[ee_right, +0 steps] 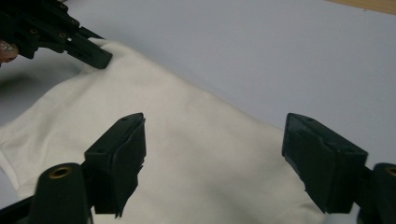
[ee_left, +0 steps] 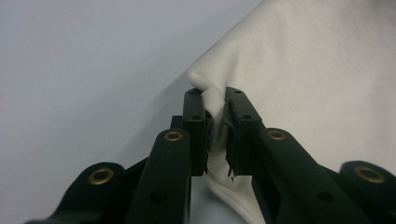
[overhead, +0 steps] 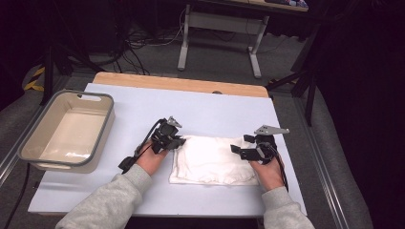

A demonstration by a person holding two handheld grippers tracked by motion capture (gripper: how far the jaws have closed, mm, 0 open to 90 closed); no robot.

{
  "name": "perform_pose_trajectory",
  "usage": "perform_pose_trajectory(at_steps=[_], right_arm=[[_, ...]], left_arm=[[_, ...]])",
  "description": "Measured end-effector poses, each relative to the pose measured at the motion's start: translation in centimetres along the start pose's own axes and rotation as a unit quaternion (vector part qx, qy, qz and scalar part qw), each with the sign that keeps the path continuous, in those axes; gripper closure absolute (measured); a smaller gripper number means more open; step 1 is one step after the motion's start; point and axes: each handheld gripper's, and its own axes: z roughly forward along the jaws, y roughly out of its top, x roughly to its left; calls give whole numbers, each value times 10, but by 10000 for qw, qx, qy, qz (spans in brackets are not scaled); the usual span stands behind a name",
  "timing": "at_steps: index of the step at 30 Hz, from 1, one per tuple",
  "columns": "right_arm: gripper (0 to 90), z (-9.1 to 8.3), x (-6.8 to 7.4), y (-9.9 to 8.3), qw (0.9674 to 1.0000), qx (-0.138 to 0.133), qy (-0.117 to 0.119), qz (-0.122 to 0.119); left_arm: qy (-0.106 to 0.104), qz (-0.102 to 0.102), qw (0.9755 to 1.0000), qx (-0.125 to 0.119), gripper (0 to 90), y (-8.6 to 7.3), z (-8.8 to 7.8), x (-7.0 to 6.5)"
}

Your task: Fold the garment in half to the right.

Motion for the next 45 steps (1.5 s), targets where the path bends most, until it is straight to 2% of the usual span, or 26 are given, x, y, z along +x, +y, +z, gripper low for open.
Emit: perform_pose_trajectory(at_steps=[8, 19, 28, 37, 45], right_arm=[[116, 6, 19, 5, 9993, -97, 228, -269], [72, 13, 46, 10, 9964, -243, 510, -632], [58, 19, 67, 11, 9942, -225, 674, -807], [52, 26, 88, 11, 9898, -111, 994, -1012], [53, 34, 104, 7, 9871, 17, 1157, -1111]], left_arm=[[-41, -2, 10000, -8, 799, 0, -1, 1], [-60, -5, 10000, 5, 799, 0, -1, 1], [-95, -29, 9999, 12, 798, 0, 0, 2], [-114, -46, 9999, 50, 797, 0, 1, 4], [-123, -46, 9999, 33, 797, 0, 1, 4]])
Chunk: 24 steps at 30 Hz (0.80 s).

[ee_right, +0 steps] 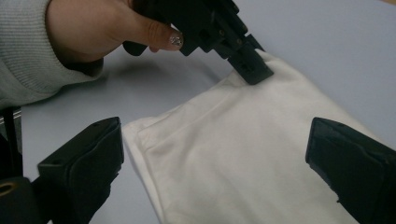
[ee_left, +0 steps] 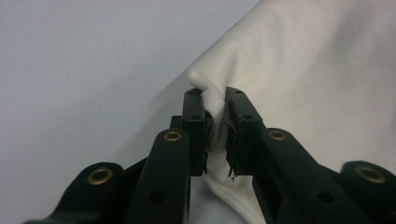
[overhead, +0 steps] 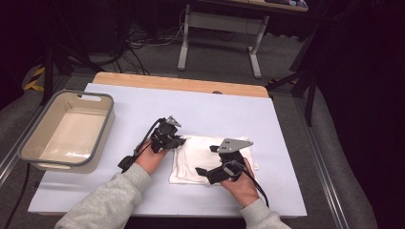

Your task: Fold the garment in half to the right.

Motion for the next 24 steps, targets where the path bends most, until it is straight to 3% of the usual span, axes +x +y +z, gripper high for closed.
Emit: perform_pose_trajectory(at_steps=[7, 17, 24], right_arm=[[99, 18, 15, -2, 9992, 357, 148, -136], [156, 35, 29, -5, 9975, 576, 296, -279], [245, 50, 37, -8, 9947, 811, 502, -387]], left_arm=[[-33, -31, 10000, -22, 797, 0, 0, 1], [-41, -61, 10000, -15, 795, 0, 0, 1], [-66, -83, 9999, 1, 794, -1, 0, 2]])
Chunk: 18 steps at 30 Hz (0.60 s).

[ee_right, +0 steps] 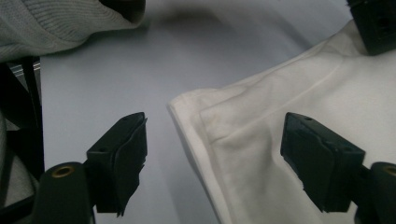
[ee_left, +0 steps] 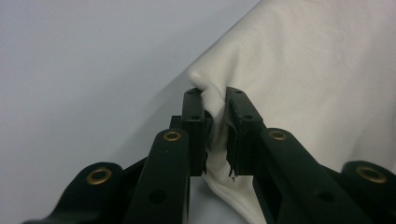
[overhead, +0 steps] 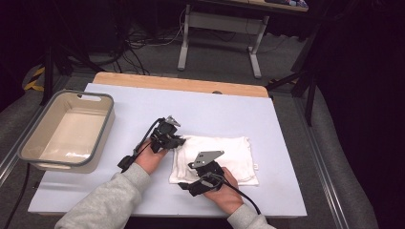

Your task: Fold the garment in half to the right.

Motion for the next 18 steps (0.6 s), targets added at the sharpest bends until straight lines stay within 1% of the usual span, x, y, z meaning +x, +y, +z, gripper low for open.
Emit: perform_pose_trajectory(at_steps=[4, 5, 11, 14, 15, 17, 18], right_arm=[[272, 7, 4, 1, 10000, 69, -25, -67], [280, 9, 4, 1, 9998, 107, -43, -131], [317, 16, 6, 0, 9995, 216, -107, -212], [345, 18, 8, -1, 9992, 204, -208, -281], [358, 18, 9, -1, 9991, 201, -250, -266], [402, 19, 11, -1, 9981, 209, -418, -397], [409, 19, 13, -1, 9973, 239, -506, -474]], left_arm=[[-17, -10, 10000, -4, 794, 0, 1, 1], [-17, -17, 10000, -6, 794, 0, 1, 1], [-25, -21, 10000, 35, 793, 0, 1, 2], [-42, -27, 10000, 41, 793, -1, 2, 2], [-52, -36, 10000, 34, 792, -1, 2, 3], [-62, -55, 10000, 50, 791, -1, 2, 3], [-53, -65, 9999, 56, 790, -1, 3, 3]])
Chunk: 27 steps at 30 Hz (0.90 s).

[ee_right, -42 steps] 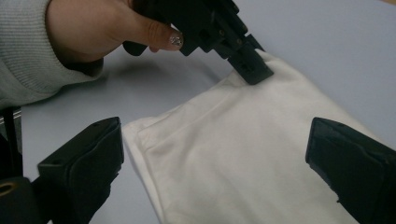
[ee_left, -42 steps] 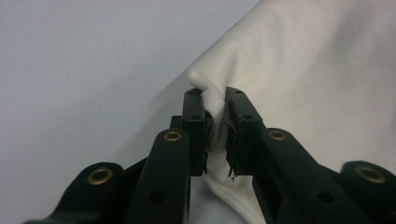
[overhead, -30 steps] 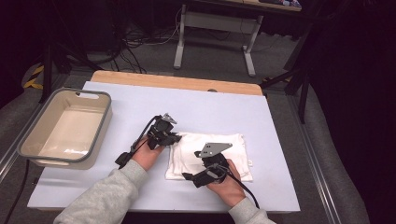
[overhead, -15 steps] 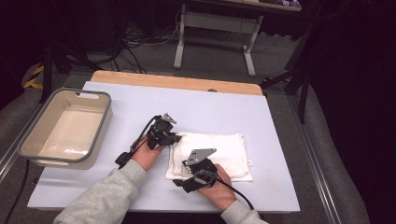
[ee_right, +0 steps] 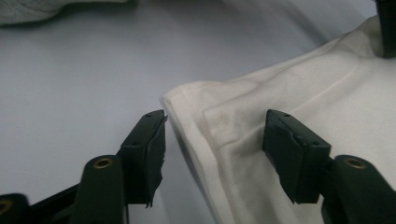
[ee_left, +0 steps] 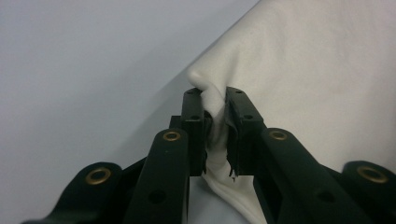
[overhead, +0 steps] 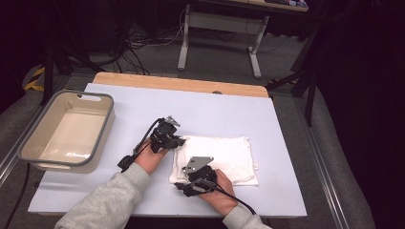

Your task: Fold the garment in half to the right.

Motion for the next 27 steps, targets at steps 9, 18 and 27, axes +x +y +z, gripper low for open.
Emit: perform_pose_trajectory(at_steps=[9, 18, 27], right_arm=[[568, 0, 1, 1, 9997, 2, -230, 90], [808, -1, 0, 5, 9983, 108, -504, 259], [838, 1, 4, 15, 9985, 114, -466, 247]], left_arm=[[1, 2, 10000, 18, 790, 0, 1, 0], [-17, 45, 10000, -9, 797, 0, -1, 1], [37, 35, 10000, -8, 801, -1, -12, 5]])
